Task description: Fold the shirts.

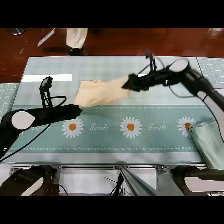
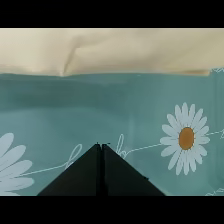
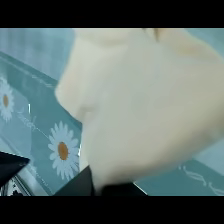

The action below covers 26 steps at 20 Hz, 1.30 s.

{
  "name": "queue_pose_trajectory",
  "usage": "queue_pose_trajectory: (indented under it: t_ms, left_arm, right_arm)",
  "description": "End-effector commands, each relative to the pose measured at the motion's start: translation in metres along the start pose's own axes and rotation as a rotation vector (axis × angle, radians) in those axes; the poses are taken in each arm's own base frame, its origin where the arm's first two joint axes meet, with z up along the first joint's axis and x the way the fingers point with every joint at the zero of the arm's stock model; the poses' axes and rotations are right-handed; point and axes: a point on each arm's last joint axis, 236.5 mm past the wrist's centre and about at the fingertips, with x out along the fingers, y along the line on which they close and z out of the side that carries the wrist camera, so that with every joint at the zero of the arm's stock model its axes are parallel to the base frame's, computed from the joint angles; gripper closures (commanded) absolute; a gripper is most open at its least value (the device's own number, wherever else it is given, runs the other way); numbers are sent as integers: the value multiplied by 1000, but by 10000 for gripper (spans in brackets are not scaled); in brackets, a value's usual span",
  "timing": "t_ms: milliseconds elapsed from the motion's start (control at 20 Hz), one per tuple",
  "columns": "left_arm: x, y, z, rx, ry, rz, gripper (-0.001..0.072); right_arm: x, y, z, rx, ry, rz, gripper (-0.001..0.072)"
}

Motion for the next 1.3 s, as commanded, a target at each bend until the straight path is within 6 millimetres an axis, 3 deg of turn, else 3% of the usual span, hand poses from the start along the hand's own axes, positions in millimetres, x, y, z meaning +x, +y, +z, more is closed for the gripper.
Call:
queue_pose_trajectory:
  t_ms: [0, 100, 250, 350, 500, 700, 850, 950, 1100, 1150, 1250]
  left_arm:
    - [6, -10, -9, 30, 25, -15, 678]
    - [6, -12, -11, 37, 29, -19, 678]
    - [6, -13, -11, 31, 30, -24, 678]
    - [6, -14, -11, 28, 31, -27, 678]
    - [6, -19, -7, 3, 13, -49, 678]
    - [5, -27, 6, -31, -40, -79, 678]
    - [5, -27, 12, -31, -67, -80, 678]
    - [5, -27, 15, -31, -80, -81, 678]
    - [5, -27, 16, -28, -85, -81, 678]
    - [5, -27, 17, -28, -88, -81, 678]
    - [5, -27, 19, -28, -95, -81, 678]
  right_arm:
    - [-67, 49, 54, -131, -85, -29, 687]
    - [-113, 55, 77, -151, -152, -78, 688]
    - [-187, 48, 93, -129, -253, -166, 688]
    - [-236, 29, 90, -63, -317, -250, 688]
    - [-304, -5, 66, 80, -377, -388, 688]
    - [-376, -59, 5, 334, -423, -645, 690]
    - [-401, -81, -55, 494, -434, -755, 690]
    - [-414, -100, -109, 632, -424, -846, 690]
    - [-445, -126, -205, 907, -405, -1054, 688]
    - [-456, -129, -241, 1016, -378, -1131, 687]
    - [-474, -125, -289, 1176, -399, -1249, 687]
